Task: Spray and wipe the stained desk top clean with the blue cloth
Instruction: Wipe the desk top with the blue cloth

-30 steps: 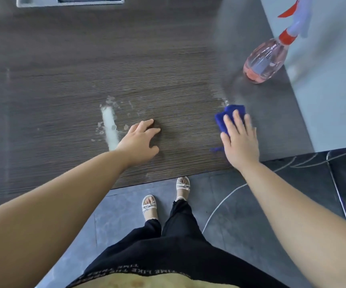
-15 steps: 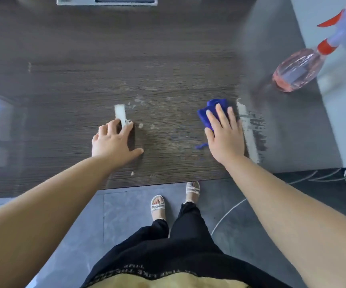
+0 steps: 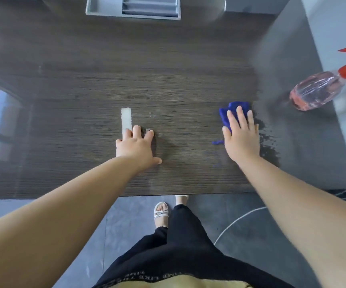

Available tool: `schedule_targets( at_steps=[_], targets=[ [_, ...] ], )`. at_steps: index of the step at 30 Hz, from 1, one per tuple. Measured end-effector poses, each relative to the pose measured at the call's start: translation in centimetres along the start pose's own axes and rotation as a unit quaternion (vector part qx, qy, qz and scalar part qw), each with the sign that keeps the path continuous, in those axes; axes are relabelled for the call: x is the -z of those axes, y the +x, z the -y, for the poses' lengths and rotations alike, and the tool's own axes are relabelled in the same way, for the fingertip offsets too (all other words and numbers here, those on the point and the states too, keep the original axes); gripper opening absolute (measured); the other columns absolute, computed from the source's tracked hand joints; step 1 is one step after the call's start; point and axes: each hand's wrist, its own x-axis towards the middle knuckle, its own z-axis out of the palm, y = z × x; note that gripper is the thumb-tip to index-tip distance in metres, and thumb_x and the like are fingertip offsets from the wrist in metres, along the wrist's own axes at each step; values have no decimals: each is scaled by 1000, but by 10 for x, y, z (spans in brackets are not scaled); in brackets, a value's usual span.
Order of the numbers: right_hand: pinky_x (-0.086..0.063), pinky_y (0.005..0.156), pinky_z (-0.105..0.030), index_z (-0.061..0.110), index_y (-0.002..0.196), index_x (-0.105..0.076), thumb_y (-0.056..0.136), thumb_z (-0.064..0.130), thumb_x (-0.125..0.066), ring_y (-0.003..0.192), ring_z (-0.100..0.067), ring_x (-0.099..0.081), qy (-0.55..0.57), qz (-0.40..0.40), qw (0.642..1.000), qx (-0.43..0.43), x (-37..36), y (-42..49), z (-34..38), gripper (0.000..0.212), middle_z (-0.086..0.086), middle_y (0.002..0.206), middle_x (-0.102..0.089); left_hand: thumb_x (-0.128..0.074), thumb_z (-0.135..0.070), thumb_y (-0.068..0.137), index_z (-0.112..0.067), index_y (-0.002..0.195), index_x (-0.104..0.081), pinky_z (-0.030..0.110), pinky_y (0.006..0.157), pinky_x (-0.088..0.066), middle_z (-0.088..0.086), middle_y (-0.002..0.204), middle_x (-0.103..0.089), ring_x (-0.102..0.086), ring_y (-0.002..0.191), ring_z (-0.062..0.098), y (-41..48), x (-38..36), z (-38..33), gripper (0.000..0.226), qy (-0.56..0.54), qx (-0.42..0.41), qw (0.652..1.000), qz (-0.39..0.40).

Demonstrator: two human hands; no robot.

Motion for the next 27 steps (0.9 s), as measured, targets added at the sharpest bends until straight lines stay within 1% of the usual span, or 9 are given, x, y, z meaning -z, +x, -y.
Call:
schedule_targets(
  at_steps=[3,9,11,13,16,19,22,24,27],
  targets=[
    [-13,115,-52,22,150,-23,99,44,-29,145,-32,-5,-4,-12,999,-41,-9,1,64,56,-5,159,-11,-65,-55,76,-29,136,-35,43,92,-41,5,139,-28,-25,127,29,1,6,-1,72,-70,27,997,2],
    [-22,110,-53,26,141,-40,95,41,-35,140,-30,-27,-74,56,874,478,-9,-16,30,49,-2,152,-32,-55,-38,85,-25,129,-47,42,95,-37,5,135,-37,-30,126,30,17,20,-4,46,-155,72,984,-55],
    [-26,107,-59,27,141,-40,94,41,-33,139,-32,-29,-85,23,904,419,-1,13,-2,49,-3,152,-34,-55,-39,85,-25,133,-43,43,100,-34,4,140,-34,-26,129,30,27,26,-7,51,-140,48,987,-68],
    [-21,111,-58,25,146,-34,96,44,-27,143,-31,-17,-50,33,979,195,7,43,-10,54,-2,156,-22,-56,-39,84,-23,134,-41,43,103,-31,5,142,-31,-23,131,30,42,33,-10,55,-125,42,988,-77],
    [-12,114,-54,20,150,-24,99,41,-32,145,-33,-5,-7,14,999,-28,5,67,39,56,-6,159,-11,-57,-42,83,-23,135,-37,44,105,-29,8,145,-27,-19,134,31,64,42,-11,59,-101,60,990,-75],
    [-27,108,-58,17,141,-42,92,44,-32,140,-38,-25,-12,4,980,197,-4,48,78,57,-10,153,-31,-60,-52,80,-26,139,-31,46,107,-26,8,149,-20,-13,137,32,83,53,-8,70,-92,74,991,-62],
    [-22,111,-54,26,139,-45,94,41,-37,141,-30,-28,-52,57,871,484,-1,40,44,49,-2,152,-33,-65,-60,71,-33,142,-27,49,112,-18,6,151,-13,-5,141,31,100,65,-5,84,-96,62,992,-57],
    [-27,107,-58,26,137,-48,92,40,-39,137,-31,-34,-66,38,871,485,4,70,9,48,-3,149,-38,-68,-64,65,-40,143,-22,54,114,-11,3,154,-7,1,142,30,107,69,-3,93,-67,33,997,-31],
    [-31,103,-62,22,141,-44,92,43,-30,140,-34,-27,-39,21,972,232,15,126,-11,55,-5,152,-33,-71,-65,62,-44,145,-14,60,113,-11,1,155,0,4,143,29,111,68,0,103,-67,27,997,12]
  ],
)
